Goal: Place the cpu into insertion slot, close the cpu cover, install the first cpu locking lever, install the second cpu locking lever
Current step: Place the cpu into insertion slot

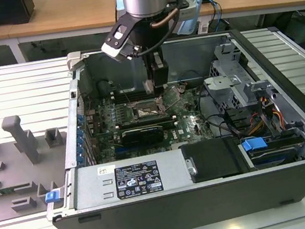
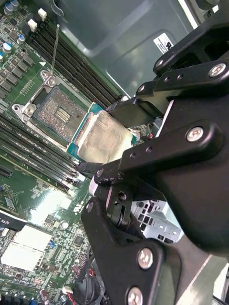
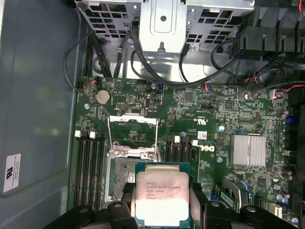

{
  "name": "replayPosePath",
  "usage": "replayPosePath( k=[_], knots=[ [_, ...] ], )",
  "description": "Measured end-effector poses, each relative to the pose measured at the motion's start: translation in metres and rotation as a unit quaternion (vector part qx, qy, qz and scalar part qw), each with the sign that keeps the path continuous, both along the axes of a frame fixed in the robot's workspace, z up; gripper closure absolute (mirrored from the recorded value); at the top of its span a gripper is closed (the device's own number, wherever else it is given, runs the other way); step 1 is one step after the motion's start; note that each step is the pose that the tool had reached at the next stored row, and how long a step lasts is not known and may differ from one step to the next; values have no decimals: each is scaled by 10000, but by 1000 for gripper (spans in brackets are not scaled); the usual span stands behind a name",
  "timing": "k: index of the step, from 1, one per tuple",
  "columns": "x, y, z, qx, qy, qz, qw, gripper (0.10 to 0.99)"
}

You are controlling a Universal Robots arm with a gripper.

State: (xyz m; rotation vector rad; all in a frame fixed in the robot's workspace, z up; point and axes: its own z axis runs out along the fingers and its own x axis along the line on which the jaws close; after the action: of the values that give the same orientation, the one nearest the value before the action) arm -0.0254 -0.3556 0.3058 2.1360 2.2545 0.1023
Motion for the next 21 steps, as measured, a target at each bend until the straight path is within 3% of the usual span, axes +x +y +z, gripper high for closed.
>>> replayPosePath(
  k=[21],
  knots=[
    [-2,0,-131,0,16,-105,9999,549]
  ],
)
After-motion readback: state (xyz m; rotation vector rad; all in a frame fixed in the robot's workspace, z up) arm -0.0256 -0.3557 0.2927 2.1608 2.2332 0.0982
